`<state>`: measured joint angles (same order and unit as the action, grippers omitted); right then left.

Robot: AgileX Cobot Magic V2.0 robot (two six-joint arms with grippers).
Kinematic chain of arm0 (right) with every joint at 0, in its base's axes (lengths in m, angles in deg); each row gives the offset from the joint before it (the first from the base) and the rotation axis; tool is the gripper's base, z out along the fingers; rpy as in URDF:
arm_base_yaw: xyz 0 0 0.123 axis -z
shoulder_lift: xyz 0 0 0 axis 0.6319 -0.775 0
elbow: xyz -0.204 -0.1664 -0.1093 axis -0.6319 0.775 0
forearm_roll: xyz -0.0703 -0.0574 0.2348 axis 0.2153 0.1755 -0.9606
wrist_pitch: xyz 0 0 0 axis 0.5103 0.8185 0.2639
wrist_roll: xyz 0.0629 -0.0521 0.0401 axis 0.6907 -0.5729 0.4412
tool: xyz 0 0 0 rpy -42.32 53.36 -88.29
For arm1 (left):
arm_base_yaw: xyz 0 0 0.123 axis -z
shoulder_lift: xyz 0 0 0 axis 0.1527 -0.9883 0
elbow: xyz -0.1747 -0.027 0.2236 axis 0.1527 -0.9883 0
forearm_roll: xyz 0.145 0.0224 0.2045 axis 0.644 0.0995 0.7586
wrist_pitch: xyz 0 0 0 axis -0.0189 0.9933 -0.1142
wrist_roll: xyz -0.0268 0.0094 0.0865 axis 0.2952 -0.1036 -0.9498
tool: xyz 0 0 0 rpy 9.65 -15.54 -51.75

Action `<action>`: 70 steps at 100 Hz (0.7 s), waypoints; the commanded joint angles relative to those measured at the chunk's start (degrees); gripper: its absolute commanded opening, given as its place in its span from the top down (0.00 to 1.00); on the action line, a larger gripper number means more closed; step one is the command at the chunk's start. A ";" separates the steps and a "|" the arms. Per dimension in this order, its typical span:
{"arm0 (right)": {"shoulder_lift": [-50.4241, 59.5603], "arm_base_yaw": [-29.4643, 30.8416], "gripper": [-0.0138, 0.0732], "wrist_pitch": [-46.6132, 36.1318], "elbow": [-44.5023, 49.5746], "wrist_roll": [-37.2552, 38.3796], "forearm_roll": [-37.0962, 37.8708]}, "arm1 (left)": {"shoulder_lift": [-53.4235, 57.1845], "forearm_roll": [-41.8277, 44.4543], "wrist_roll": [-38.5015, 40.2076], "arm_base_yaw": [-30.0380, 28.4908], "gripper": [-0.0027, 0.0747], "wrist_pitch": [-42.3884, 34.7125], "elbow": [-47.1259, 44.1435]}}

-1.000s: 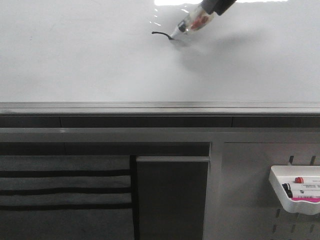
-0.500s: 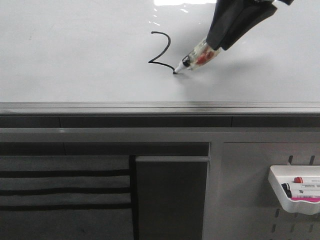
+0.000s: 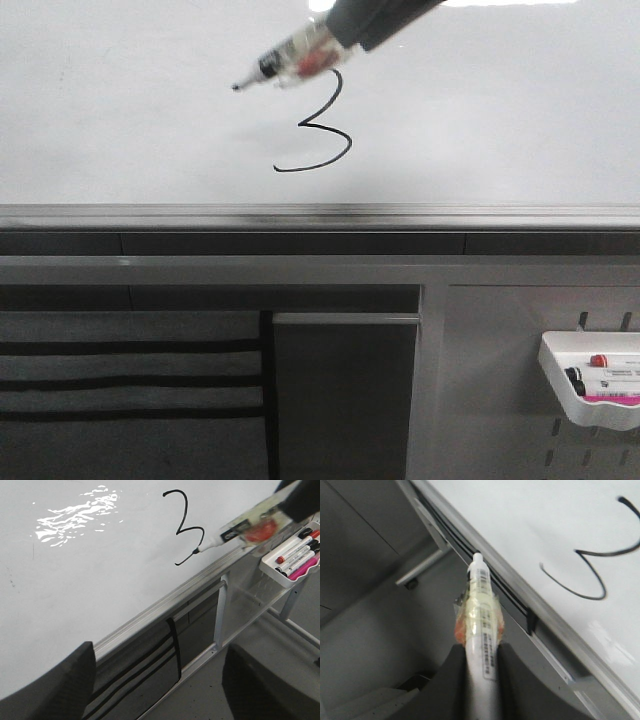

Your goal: Write number 3 on whiteboard

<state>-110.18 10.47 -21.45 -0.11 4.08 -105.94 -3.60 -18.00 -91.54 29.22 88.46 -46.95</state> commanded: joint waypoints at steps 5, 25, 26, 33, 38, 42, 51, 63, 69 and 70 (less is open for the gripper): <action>10.46 -0.16 0.79 -6.62 4.48 -8.82 -7.01 | 0.55 -1.64 0.44 -0.23 0.33 -3.36 1.49; 18.88 -0.16 0.79 -4.82 8.34 -14.85 -6.56 | 0.55 -1.64 0.44 -0.23 0.33 -3.36 1.49; 19.18 -0.16 0.79 -4.59 8.34 -15.04 -6.43 | 0.55 -1.64 0.44 -0.23 0.33 -3.36 1.49; 19.95 -0.16 0.79 -2.76 8.34 -17.39 -5.15 | 0.55 -1.64 0.44 -0.23 0.33 -3.36 1.49; 20.06 -0.16 0.79 -1.42 8.34 -20.28 -4.61 | 0.55 -1.64 0.44 -0.23 0.33 -3.36 1.49; 20.06 -0.16 0.79 -0.19 8.34 -24.00 -4.40 | 0.55 -1.64 0.44 -0.23 0.33 -3.36 1.49; 20.06 -0.16 0.79 3.03 8.34 -32.96 -4.40 | 0.55 -1.64 0.44 -0.23 0.33 -3.36 1.49; 20.06 -0.16 0.79 3.87 8.34 -38.46 -4.40 | 0.55 -1.64 0.44 -0.23 0.33 -3.36 1.49; 20.06 -0.16 0.79 3.21 8.34 -38.72 -4.40 | 0.55 -1.78 0.44 -0.23 0.33 -3.36 1.49; 20.06 -0.16 0.79 3.08 8.34 -38.72 -4.40 | 0.55 -1.78 0.44 -0.23 0.33 -3.36 1.49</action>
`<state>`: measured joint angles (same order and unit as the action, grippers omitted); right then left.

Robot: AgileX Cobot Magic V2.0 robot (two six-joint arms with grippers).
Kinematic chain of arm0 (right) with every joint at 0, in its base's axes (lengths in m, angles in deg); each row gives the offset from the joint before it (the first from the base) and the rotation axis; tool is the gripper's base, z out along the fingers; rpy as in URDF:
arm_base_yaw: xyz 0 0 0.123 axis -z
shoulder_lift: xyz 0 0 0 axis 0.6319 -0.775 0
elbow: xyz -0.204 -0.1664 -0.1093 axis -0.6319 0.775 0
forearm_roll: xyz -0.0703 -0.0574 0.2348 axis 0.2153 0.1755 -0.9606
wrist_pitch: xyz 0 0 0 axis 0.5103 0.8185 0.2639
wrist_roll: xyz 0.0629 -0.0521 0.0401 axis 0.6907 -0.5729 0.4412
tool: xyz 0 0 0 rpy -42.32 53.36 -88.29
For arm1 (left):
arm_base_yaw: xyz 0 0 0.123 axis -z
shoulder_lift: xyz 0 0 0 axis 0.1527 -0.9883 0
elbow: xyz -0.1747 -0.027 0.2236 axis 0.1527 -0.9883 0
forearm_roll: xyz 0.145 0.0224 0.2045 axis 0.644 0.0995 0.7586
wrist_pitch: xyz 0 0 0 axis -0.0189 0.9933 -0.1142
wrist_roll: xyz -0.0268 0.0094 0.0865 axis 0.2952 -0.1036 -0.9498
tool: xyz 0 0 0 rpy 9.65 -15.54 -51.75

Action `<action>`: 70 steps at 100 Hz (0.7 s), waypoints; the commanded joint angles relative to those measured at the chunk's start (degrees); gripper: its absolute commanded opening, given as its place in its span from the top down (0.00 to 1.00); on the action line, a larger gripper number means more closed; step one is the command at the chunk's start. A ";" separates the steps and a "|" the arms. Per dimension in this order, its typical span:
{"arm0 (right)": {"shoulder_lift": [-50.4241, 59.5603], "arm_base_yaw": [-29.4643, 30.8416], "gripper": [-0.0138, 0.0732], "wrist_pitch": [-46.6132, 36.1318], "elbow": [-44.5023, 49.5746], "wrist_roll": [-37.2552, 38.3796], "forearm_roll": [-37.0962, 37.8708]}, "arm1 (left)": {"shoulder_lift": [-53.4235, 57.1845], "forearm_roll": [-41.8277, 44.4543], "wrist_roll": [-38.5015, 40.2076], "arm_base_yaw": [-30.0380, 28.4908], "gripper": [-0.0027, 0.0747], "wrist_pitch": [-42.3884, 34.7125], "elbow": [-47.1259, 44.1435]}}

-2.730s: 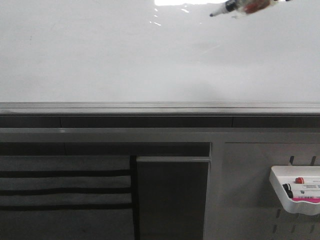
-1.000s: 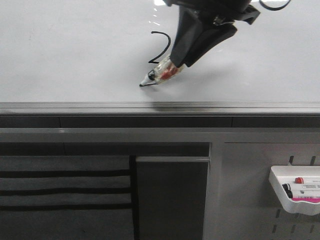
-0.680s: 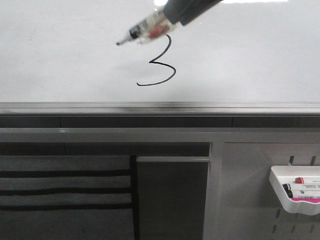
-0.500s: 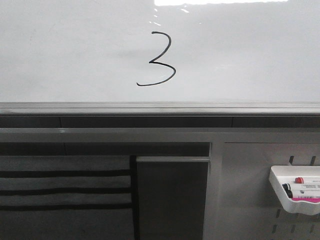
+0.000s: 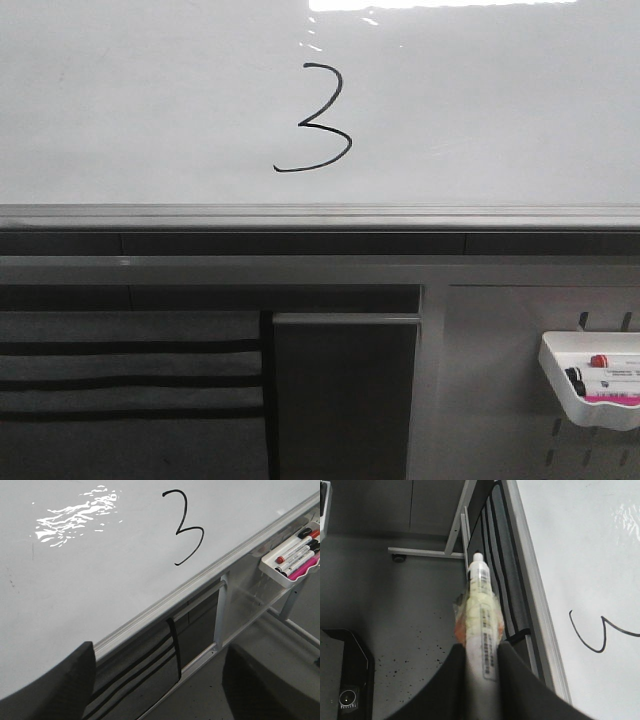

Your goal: Write number 3 on whiteboard

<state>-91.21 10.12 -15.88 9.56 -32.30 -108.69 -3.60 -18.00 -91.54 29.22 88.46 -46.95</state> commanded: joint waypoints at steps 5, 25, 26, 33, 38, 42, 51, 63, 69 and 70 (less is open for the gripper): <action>1.09 0.19 0.79 -2.64 -1.32 -2.58 -1.66 | 0.44 -1.87 0.44 -0.23 0.33 -3.36 1.49; -0.72 0.19 0.79 -3.12 -1.32 -5.26 -1.66 | 0.44 -1.91 -5.30 1.33 0.33 -3.30 1.80; -0.83 0.19 0.79 -3.12 -1.32 -5.24 -1.76 | 0.44 -1.91 -5.65 1.52 0.33 -3.25 1.80; -2.11 0.10 0.79 -3.81 -1.32 -5.24 -1.85 | 0.44 -1.91 -8.81 4.10 0.33 -2.12 2.33; -3.01 0.10 0.79 -4.03 -1.32 -5.24 -2.09 | 0.32 -1.91 -10.81 6.34 0.33 -1.46 3.18; -3.70 0.10 0.79 -4.31 -1.32 -5.24 -2.09 | -0.11 -1.91 -12.30 8.77 0.33 -1.18 4.06; -4.77 0.10 0.79 -4.89 -1.32 -5.24 -2.09 | -1.93 -1.66 -14.20 13.24 0.33 -1.20 5.79; -5.07 0.10 0.79 -5.14 -1.32 -5.37 -2.40 | -6.62 1.83 -14.20 18.18 0.33 -1.30 8.47; -5.07 0.08 0.79 -5.28 -1.32 -5.37 -2.50 | -9.43 3.66 -14.20 20.02 0.33 -1.30 9.90; -5.07 0.08 0.79 -5.28 -1.32 -5.37 -2.50 | -10.15 3.84 -14.20 20.43 0.33 -1.30 10.28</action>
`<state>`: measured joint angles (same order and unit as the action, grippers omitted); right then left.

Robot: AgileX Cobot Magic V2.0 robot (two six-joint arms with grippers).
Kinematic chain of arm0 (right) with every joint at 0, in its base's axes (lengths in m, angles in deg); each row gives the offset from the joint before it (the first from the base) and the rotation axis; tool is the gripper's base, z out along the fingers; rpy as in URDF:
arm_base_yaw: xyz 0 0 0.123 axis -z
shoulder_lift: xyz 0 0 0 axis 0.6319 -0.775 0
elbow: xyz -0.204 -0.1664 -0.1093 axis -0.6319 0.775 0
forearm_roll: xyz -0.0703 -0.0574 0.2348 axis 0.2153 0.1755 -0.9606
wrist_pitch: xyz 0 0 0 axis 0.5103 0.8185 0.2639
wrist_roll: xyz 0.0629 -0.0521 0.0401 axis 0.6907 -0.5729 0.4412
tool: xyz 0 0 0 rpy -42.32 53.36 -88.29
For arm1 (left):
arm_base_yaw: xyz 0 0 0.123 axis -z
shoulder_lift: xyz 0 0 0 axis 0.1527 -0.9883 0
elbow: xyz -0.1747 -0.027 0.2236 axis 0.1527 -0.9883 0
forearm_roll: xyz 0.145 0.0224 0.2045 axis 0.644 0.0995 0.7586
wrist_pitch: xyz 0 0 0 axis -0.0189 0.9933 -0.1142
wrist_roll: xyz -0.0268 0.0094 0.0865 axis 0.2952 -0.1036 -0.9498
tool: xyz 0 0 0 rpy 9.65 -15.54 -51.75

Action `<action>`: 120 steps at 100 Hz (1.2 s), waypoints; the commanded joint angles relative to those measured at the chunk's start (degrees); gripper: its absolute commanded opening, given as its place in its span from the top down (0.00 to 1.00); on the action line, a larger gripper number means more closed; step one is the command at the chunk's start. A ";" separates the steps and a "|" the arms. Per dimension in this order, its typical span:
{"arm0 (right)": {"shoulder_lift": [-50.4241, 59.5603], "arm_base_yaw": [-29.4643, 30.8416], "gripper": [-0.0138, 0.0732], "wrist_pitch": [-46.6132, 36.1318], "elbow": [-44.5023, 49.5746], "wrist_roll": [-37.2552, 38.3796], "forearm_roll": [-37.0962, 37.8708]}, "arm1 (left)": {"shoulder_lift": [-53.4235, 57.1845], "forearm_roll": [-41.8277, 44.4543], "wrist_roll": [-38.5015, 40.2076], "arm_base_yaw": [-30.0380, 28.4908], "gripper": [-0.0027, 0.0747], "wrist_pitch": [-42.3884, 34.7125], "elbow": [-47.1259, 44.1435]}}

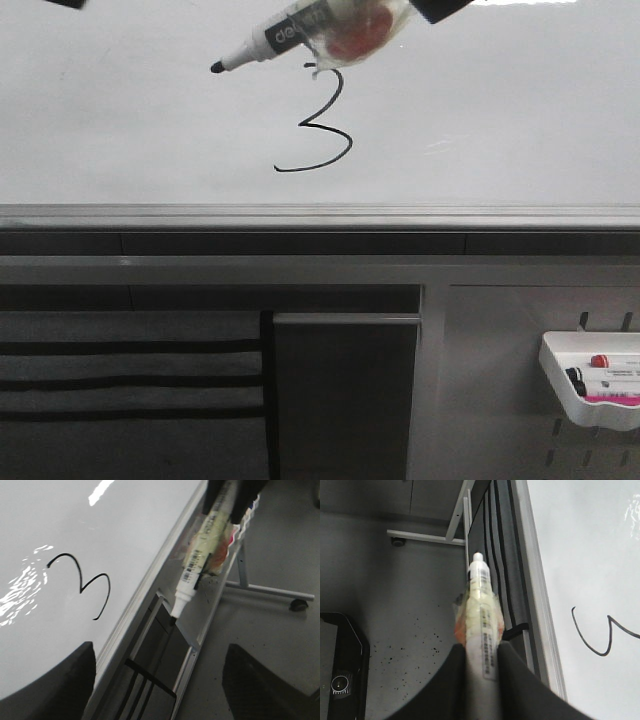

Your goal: Write number 3 on whiteboard

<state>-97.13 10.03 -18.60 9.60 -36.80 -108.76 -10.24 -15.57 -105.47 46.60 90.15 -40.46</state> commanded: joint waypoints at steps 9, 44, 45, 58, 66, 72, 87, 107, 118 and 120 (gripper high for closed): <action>0.86 0.16 0.79 -2.45 -1.36 -1.46 -2.43 | -7.74 2.77 -0.26 5.24 0.33 -2.89 6.29; 0.86 0.16 0.79 -2.33 -1.36 -1.46 -2.43 | -19.16 5.46 -2.70 7.53 0.33 -0.91 14.03; 0.86 0.16 0.79 -2.33 -1.36 -1.46 -2.43 | -19.16 5.46 -2.82 7.53 0.33 -0.78 14.03; 0.86 0.16 0.79 -2.33 -1.36 -1.46 -2.43 | -19.03 5.28 -5.91 7.89 0.40 1.32 15.32; 0.86 0.16 0.79 -2.04 -1.36 -2.97 -2.43 | -19.03 5.28 -7.14 7.89 0.50 1.50 15.92; 0.86 0.16 0.79 -1.93 -1.36 -4.21 -2.43 | -19.03 5.28 -7.15 7.89 0.56 1.10 16.18; 0.86 0.16 0.79 -2.14 -1.36 -6.43 -2.43 | -19.03 5.15 -7.15 7.89 0.70 2.19 16.18; 0.86 0.16 0.79 -2.36 -1.36 -6.43 -3.13 | -19.03 5.15 -7.15 7.89 0.79 2.41 16.18; 0.86 0.16 0.79 -2.53 -1.36 -6.33 -5.68 | -19.03 5.15 -7.15 7.89 0.82 2.41 16.18; 0.86 0.16 0.79 -2.30 -1.36 -6.33 -5.81 | -19.03 5.15 -7.15 7.89 0.82 2.41 16.18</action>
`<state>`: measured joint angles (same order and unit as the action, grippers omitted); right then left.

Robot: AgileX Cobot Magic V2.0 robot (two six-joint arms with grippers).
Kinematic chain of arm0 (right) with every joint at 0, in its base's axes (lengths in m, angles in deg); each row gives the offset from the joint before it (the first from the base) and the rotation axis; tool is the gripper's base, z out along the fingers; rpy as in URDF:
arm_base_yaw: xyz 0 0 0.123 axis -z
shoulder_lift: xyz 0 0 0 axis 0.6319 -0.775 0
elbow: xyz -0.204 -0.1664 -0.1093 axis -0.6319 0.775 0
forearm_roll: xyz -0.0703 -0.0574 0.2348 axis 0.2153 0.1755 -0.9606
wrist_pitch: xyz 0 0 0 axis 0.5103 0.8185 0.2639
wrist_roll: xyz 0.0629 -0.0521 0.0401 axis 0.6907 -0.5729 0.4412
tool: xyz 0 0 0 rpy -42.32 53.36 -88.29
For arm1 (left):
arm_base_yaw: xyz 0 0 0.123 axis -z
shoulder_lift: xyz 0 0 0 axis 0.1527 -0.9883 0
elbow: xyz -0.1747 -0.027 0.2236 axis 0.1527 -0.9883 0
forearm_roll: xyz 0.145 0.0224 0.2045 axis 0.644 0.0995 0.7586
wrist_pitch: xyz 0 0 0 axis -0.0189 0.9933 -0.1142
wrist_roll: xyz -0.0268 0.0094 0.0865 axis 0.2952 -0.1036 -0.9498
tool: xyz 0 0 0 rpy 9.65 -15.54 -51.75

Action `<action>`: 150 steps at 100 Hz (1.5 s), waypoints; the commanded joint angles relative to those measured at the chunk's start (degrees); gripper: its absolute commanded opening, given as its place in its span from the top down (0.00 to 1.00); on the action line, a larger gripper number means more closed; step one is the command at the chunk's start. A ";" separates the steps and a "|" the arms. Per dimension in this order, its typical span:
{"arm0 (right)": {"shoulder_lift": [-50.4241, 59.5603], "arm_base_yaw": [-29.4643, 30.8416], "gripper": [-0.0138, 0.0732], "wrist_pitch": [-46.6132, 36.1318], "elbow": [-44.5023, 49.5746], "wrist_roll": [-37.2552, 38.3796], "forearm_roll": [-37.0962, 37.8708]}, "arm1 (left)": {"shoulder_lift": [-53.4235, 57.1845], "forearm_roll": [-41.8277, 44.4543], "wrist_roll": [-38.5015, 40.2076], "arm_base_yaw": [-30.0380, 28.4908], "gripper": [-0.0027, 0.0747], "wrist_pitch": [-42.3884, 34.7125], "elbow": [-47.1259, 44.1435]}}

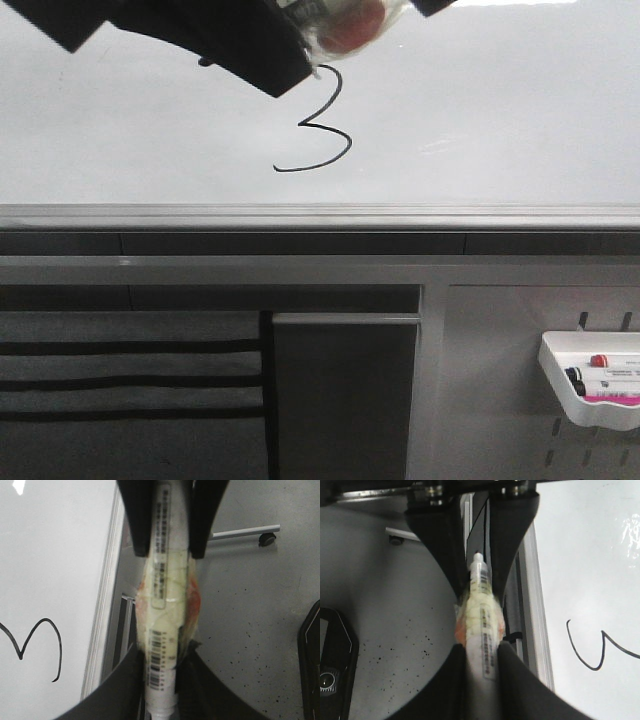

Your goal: Write number 3 on whiteboard

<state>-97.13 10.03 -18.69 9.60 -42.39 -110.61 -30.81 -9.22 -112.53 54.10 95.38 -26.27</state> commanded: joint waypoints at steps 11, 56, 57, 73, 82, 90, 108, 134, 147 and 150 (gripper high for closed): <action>0.76 0.16 0.79 -0.93 -1.36 -0.73 -3.96 | 1.53 -1.21 -0.09 0.39 0.82 -2.82 1.99; 0.76 0.16 0.67 -0.07 -1.36 -0.58 -3.96 | 1.53 -1.64 -0.09 0.39 0.83 -2.82 1.99; 0.76 0.16 0.67 -0.07 -1.36 -0.58 -3.96 | 1.53 -1.64 -0.09 0.39 0.83 -2.82 1.99; 0.76 0.16 0.67 -0.07 -1.36 -0.58 -3.96 | 1.53 -1.64 -0.09 0.39 0.96 -2.82 1.99; 0.76 0.16 0.67 -0.07 -1.36 -0.58 -3.96 | 1.53 -1.64 -0.09 0.39 0.99 -2.82 1.99; 0.76 0.16 0.66 -0.11 -1.36 -0.58 -3.96 | 1.53 -1.64 -0.09 0.39 0.99 -2.82 1.99; 1.05 1.62 0.47 -2.03 -1.36 1.69 -2.69 | 1.53 -1.64 0.02 0.11 0.99 -2.82 1.99; 6.41 14.28 0.41 -3.32 -1.36 15.87 -1.01 | 1.53 -1.64 9.72 -12.67 0.99 -4.79 1.64; 8.31 18.15 0.41 -2.09 -1.36 17.89 -1.01 | 1.53 -1.69 18.91 -23.84 0.99 -12.35 -1.55; 8.35 18.46 0.41 -1.67 -1.36 17.89 -1.01 | 1.42 -1.78 21.97 -25.96 0.99 -14.42 -2.66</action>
<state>-90.38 26.97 -19.53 9.69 -25.56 -109.76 -30.81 -9.47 -98.42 33.62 89.38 -28.00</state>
